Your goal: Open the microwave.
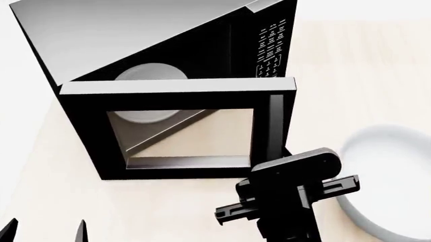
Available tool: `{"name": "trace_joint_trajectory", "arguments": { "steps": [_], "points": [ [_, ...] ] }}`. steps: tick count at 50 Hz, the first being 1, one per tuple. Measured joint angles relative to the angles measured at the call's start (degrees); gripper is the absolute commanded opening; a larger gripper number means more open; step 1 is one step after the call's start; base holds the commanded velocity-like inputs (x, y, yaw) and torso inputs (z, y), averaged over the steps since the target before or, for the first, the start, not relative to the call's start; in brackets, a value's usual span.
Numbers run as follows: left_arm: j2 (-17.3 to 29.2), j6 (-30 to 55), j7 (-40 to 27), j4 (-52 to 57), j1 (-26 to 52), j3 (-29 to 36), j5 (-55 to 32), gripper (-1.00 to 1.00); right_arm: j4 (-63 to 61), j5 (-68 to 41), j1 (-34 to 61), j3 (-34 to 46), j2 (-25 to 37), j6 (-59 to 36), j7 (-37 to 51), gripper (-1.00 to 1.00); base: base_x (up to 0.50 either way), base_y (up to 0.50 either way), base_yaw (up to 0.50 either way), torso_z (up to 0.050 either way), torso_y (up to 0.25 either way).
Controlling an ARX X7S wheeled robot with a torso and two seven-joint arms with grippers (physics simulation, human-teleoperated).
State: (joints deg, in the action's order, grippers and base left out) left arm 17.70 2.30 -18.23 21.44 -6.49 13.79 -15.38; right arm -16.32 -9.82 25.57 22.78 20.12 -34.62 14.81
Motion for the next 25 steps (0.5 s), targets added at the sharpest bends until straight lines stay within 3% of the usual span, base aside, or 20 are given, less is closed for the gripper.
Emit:
{"name": "trace_joint_trajectory", "arguments": {
  "steps": [1,25],
  "points": [
    [0.02,0.01,-0.02,0.01,0.01,0.02,-0.01,1.00,0.05,-0.10,0.02,-0.01,0.01,0.08,0.02,1.00,0.00,0.00,0.00,0.000,0.000],
    [0.43,0.14,-0.53,0.25,0.14,0.26,-0.37,1.00,-0.38,-8.62,-1.36,-0.70,-0.50,4.01,-2.21,1.00,0.00,0.00,0.00,0.001,0.002]
  ]
}}
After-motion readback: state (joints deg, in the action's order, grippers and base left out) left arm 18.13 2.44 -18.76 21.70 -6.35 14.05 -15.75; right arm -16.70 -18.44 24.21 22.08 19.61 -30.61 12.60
